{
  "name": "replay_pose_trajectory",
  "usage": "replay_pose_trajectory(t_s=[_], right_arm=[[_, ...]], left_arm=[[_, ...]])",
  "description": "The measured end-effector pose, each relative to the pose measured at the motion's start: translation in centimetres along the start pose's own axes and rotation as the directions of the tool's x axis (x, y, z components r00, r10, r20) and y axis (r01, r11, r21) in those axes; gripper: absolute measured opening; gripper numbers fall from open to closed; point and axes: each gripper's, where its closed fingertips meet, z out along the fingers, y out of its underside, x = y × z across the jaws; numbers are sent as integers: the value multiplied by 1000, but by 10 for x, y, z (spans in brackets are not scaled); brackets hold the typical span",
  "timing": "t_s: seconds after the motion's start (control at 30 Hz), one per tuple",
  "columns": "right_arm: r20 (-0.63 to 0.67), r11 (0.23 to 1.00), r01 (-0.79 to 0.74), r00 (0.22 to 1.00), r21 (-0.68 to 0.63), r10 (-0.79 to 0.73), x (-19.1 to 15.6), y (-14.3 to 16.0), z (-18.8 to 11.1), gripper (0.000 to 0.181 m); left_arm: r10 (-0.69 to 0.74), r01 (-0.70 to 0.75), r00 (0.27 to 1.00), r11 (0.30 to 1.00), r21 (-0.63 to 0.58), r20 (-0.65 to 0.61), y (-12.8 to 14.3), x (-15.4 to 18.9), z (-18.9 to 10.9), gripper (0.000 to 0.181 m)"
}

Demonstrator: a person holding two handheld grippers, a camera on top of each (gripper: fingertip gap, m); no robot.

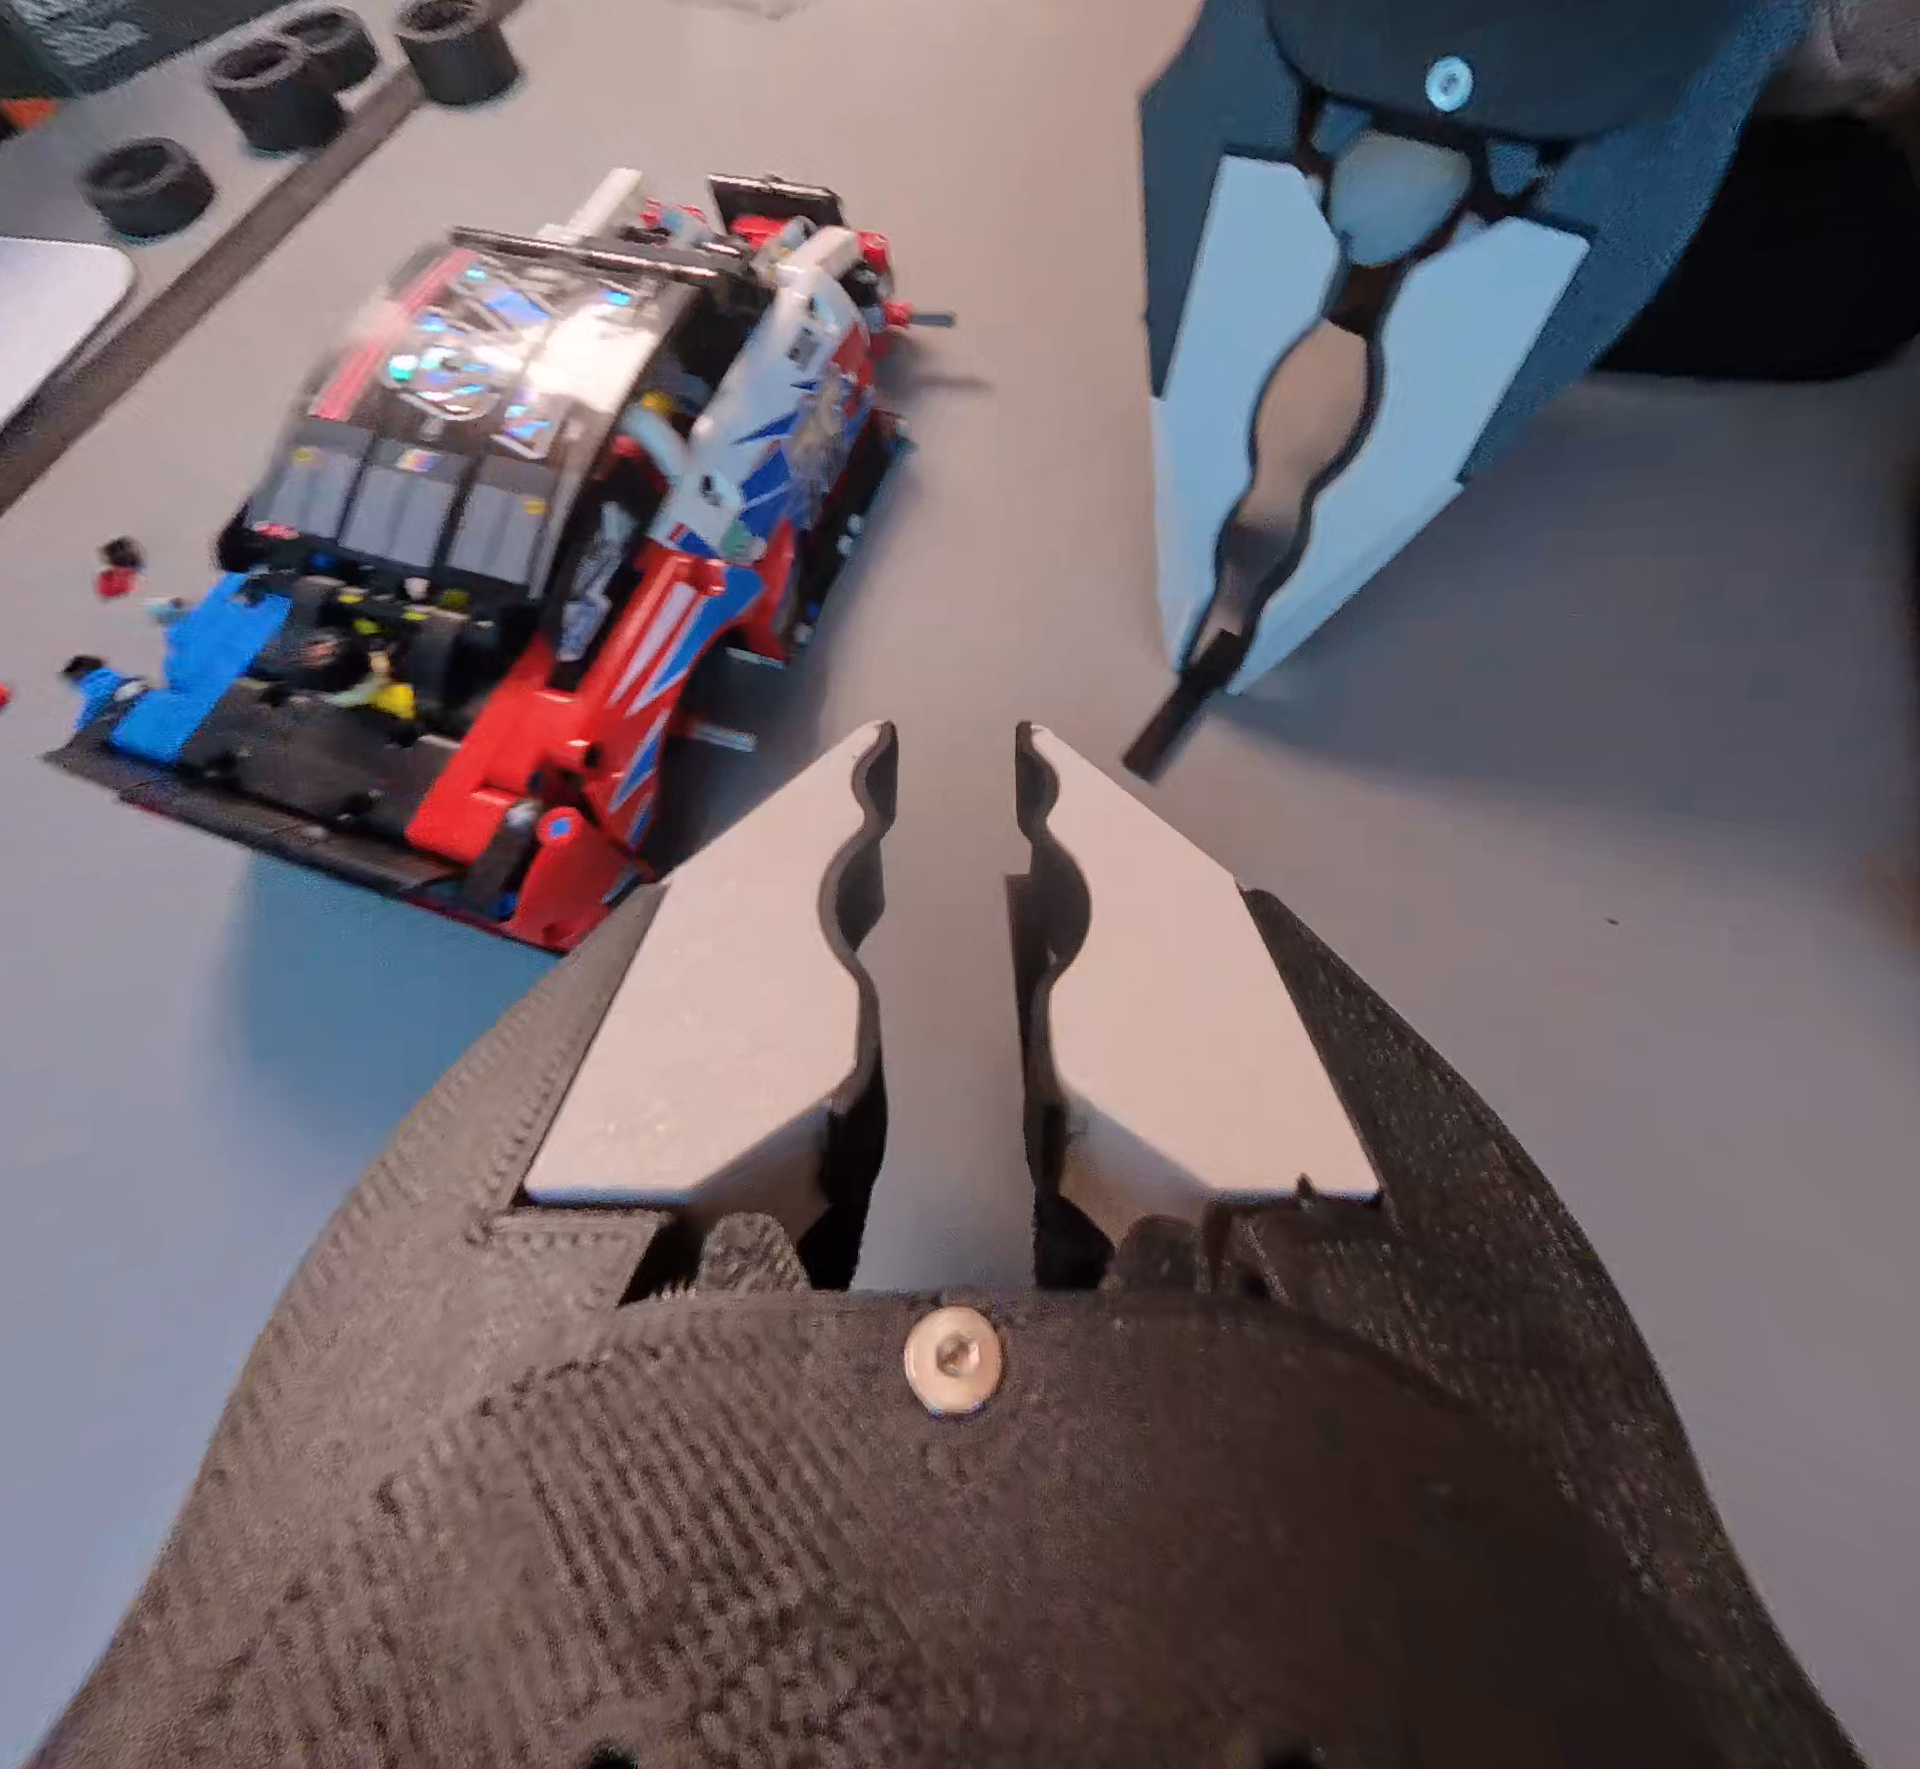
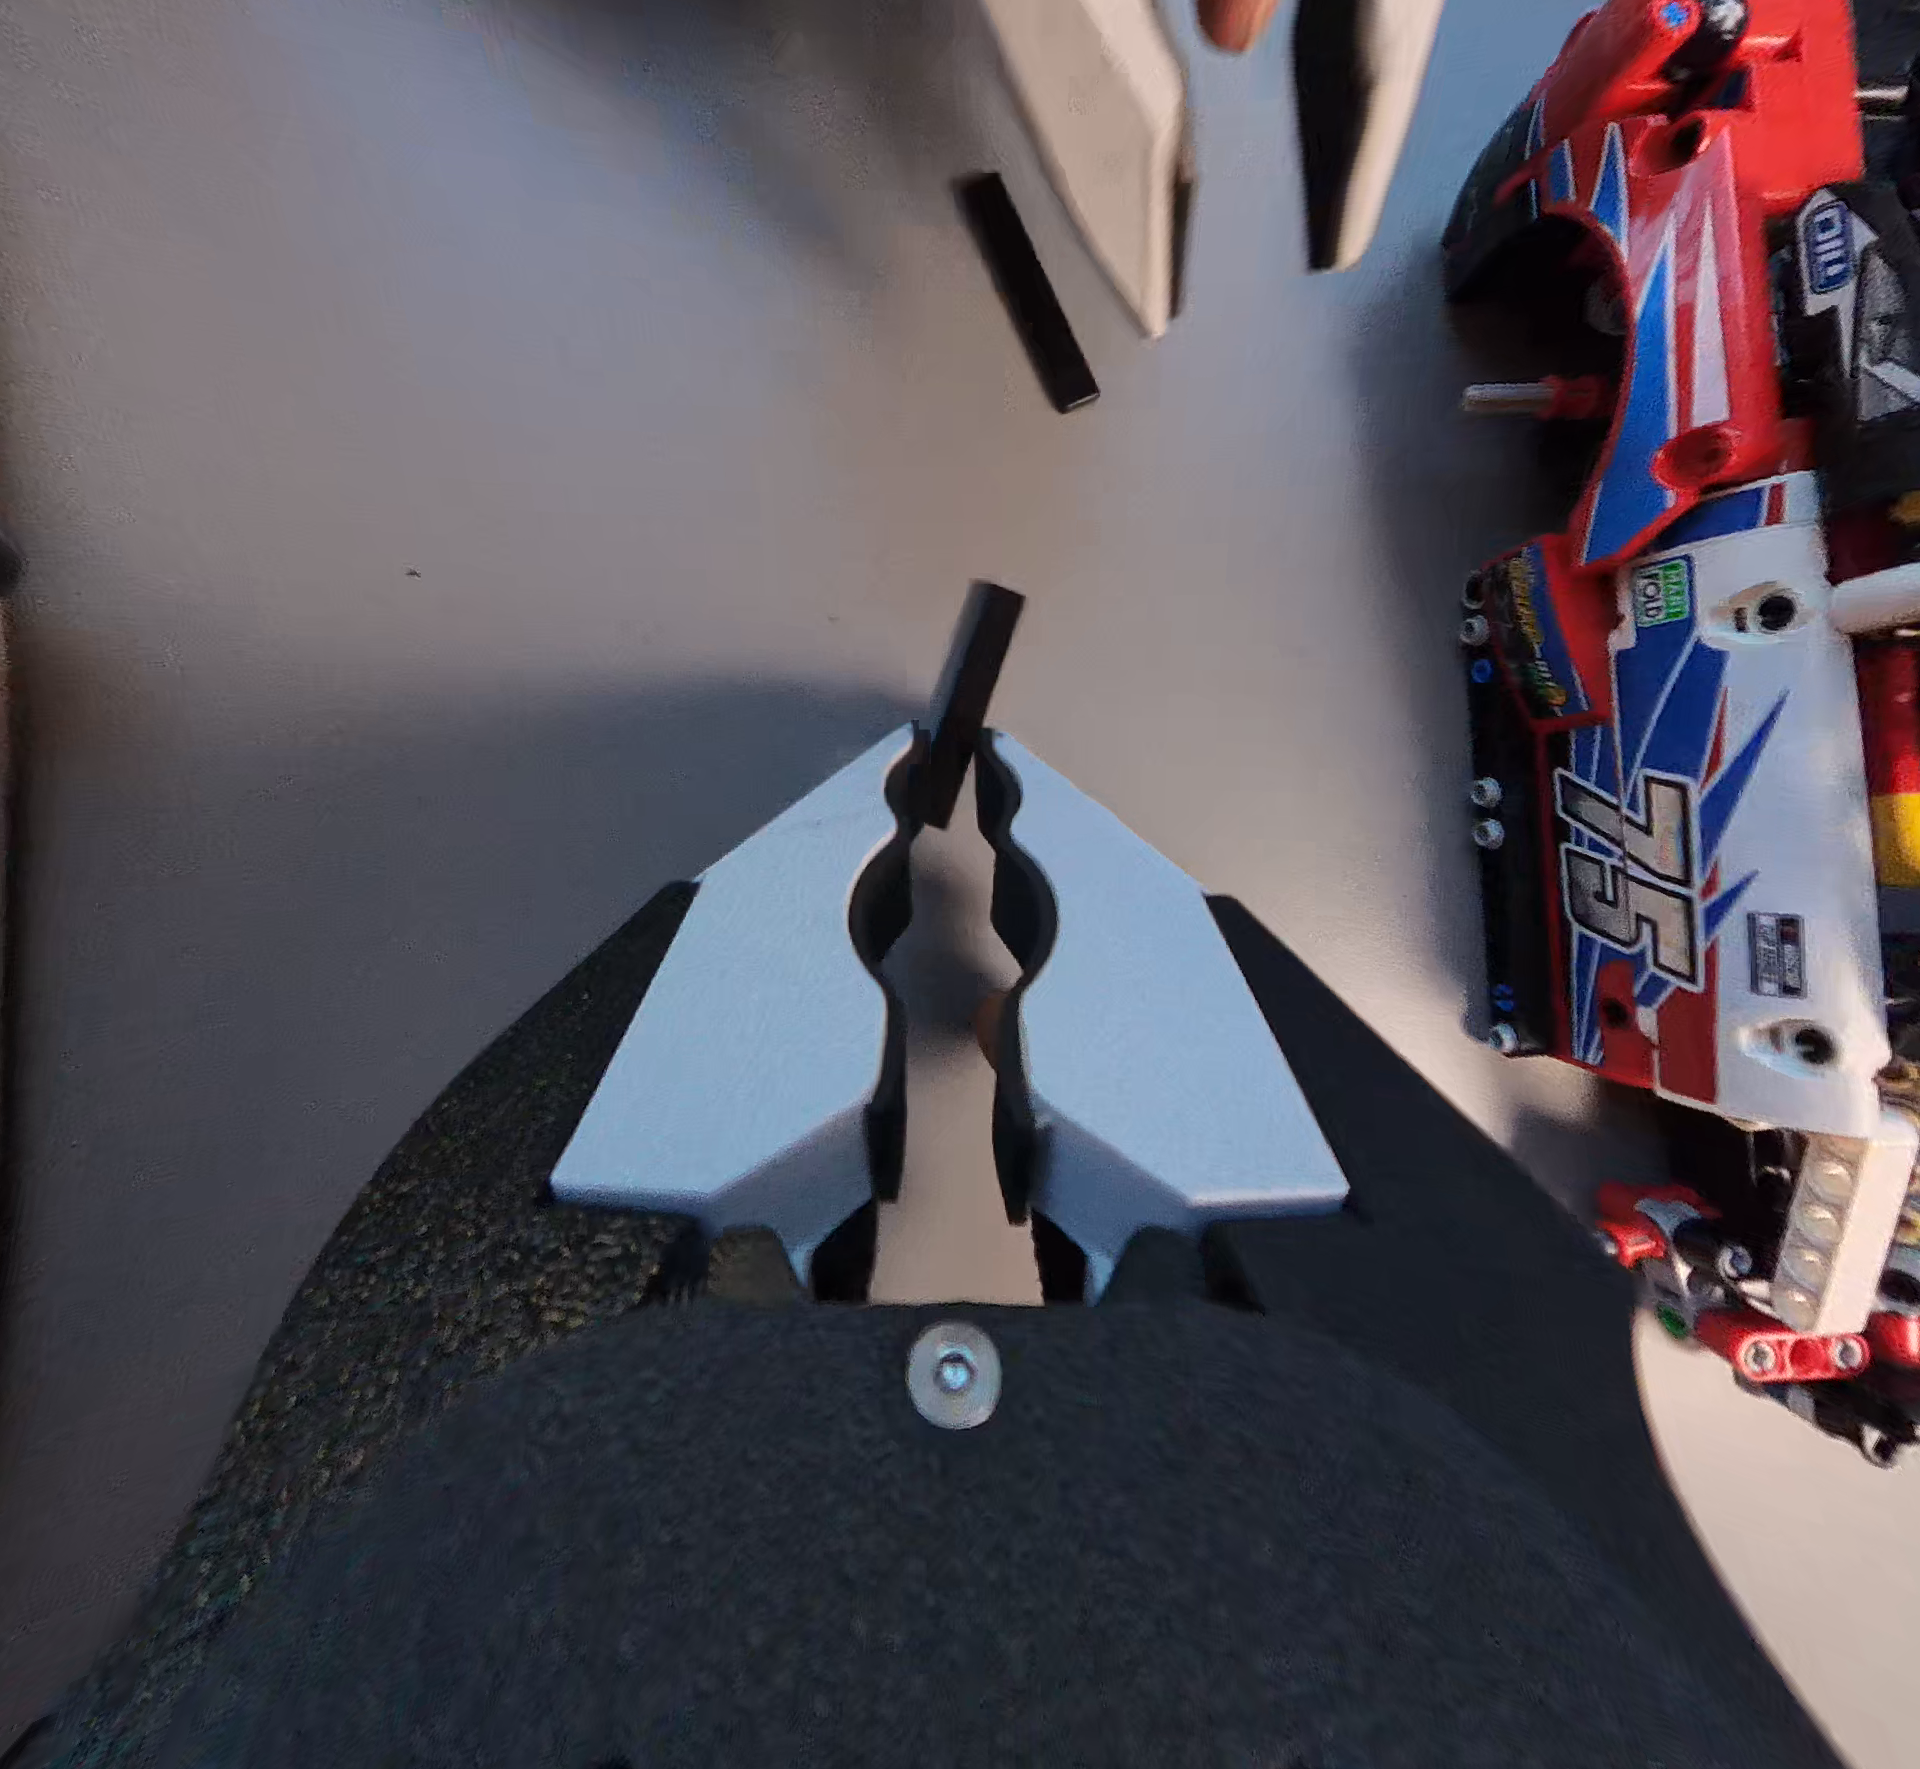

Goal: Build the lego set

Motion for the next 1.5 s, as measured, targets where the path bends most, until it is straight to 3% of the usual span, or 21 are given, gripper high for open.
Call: replay_pose_trajectory(t_s=[0.1,0.2,0.3,0.43,0.57,0.67,0.87,1.27,1.37,1.5], right_arm=[[80,993,116,990,-23,-113,-5,3,-2,6],[142,971,236,963,-31,-230,-2,8,-5,6],[174,975,221,961,-15,-215,5,4,-6,15],[151,982,115,979,151,-138,12,-29,-18,22],[63,966,49,996,256,-67,21,-43,-35,21],[26,945,-27,999,326,19,25,-40,-48,20],[16,882,-152,987,446,162,43,-36,-59,17],[4,848,-159,983,505,181,53,-46,-55,16],[6,827,-175,979,534,203,56,-46,-60,15],[8,795,-194,973,575,232,60,-48,-66,16]], left_arm=[[-104,85,985,988,132,141,-11,-40,-18,21],[-200,140,924,970,199,325,-6,-92,-39,23],[-288,231,814,957,174,505,14,-158,-54,29],[-292,294,665,948,118,687,39,-243,-60,43],[-340,443,607,895,50,719,77,-298,-44,61],[-394,511,619,859,33,679,91,-312,-34,64],[-376,508,642,861,-3,668,94,-315,-36,42],[-199,405,628,909,-97,752,97,-319,-44,0],[-185,365,607,929,-64,773,82,-319,-51,0],[-194,269,567,962,42,801,37,-313,-78,0]])
